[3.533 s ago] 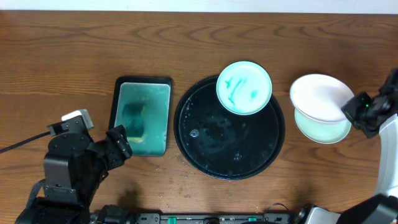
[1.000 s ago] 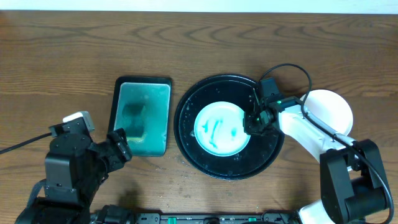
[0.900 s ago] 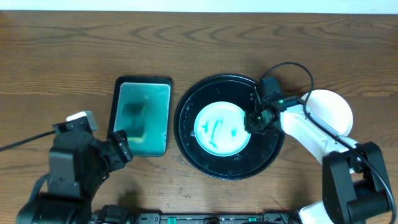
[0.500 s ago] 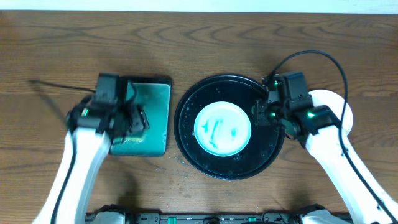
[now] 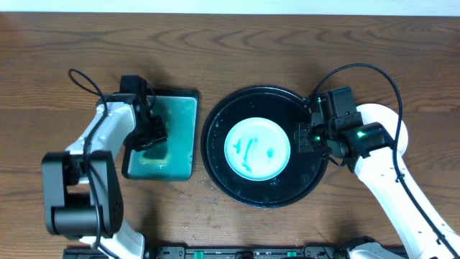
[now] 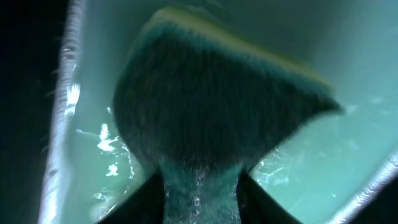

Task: Clean dirty plates on tray and stack at the side
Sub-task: 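Dip the sponge in the water tray with the left gripper, then scrub the held pale green plate with the sponge in the left gripper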

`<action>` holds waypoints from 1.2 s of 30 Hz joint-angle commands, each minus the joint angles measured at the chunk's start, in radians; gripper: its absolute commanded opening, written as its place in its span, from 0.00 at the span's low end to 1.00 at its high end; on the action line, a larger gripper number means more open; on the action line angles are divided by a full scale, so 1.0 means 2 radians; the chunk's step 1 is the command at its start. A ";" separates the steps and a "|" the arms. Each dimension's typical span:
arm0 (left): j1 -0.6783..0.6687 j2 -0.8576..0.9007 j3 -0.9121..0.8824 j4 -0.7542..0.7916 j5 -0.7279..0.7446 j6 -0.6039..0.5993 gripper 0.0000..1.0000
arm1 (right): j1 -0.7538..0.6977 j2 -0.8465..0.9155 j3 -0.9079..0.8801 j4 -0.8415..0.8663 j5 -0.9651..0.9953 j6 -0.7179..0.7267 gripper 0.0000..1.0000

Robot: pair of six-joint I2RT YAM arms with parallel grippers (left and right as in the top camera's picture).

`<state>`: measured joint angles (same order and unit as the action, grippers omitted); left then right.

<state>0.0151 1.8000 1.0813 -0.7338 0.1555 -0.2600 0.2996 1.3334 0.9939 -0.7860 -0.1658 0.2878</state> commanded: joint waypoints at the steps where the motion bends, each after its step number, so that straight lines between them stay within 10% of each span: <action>1: -0.001 0.038 -0.004 -0.004 0.004 0.014 0.25 | 0.002 0.006 0.003 -0.002 -0.002 0.002 0.18; 4: -0.001 0.050 -0.004 -0.011 0.005 0.014 0.07 | 0.002 0.007 0.003 -0.002 -0.002 0.002 0.18; 18: -0.001 -0.084 0.002 -0.063 0.005 0.014 0.07 | 0.002 0.073 0.002 -0.013 0.091 0.115 0.20; 36: -0.082 -0.194 0.002 -0.065 0.005 0.015 0.07 | 0.010 0.220 0.002 0.052 -0.066 -0.040 0.24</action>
<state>-0.1032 1.4178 1.0859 -0.8742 0.1589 -0.2379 0.3004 1.7363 0.9939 -0.6796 -0.2634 0.2367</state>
